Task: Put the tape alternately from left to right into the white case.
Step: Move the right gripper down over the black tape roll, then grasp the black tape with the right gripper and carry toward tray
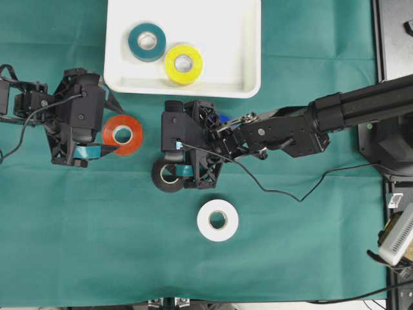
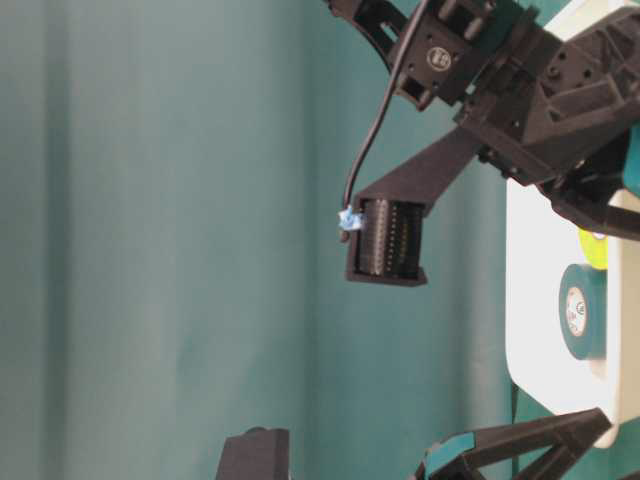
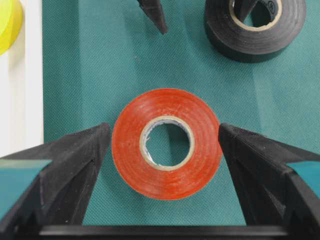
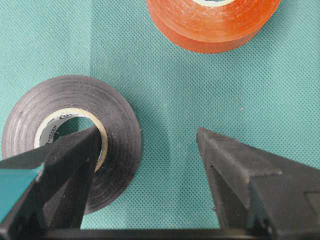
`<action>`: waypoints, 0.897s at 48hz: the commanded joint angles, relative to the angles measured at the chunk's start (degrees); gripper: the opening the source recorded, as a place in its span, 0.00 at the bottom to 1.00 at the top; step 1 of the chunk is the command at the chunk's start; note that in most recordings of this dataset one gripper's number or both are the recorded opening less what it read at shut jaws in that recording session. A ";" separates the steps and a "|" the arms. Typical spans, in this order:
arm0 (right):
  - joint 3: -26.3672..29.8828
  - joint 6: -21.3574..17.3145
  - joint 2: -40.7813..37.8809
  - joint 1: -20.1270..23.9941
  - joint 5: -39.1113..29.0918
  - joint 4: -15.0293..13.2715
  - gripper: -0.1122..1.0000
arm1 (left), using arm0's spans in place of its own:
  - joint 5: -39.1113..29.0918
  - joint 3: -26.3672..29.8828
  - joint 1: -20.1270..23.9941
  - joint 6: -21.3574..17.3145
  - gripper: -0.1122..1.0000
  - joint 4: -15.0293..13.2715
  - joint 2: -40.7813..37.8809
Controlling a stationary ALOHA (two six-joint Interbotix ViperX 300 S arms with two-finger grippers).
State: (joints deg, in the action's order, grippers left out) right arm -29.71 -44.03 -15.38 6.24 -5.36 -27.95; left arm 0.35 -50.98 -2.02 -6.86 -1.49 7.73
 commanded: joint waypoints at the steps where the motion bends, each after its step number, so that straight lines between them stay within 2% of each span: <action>1: 0.70 0.18 1.58 -0.18 -0.18 0.09 0.82 | 0.44 0.44 -0.18 0.09 0.68 -0.09 1.05; 6: 0.70 0.18 1.58 -0.18 -0.35 0.09 0.82 | 0.44 0.35 -0.18 0.09 0.68 -0.18 1.05; 10: 0.70 0.18 1.58 -0.18 -0.62 0.09 0.77 | 0.44 0.26 -0.18 0.09 0.68 -0.09 1.05; 14: 0.70 0.18 1.58 -0.18 -0.97 0.09 0.65 | 0.44 0.26 -0.18 0.09 0.68 -0.09 0.97; 21: 0.70 0.18 1.58 -0.18 -1.85 0.09 0.37 | 0.44 0.26 -0.18 0.09 0.68 -0.18 1.05; 23: 0.70 0.18 1.58 -0.18 -2.11 0.09 0.32 | 0.44 0.26 -0.18 0.09 0.68 -0.18 1.05; 43: 0.26 0.35 5.01 0.62 -2.64 0.09 0.32 | 0.44 0.26 -0.18 0.09 0.68 -0.18 1.05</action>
State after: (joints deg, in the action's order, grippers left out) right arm -29.53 -43.86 -15.12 6.68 -7.47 -27.86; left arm 0.35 -51.15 -2.02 -6.86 -1.58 7.73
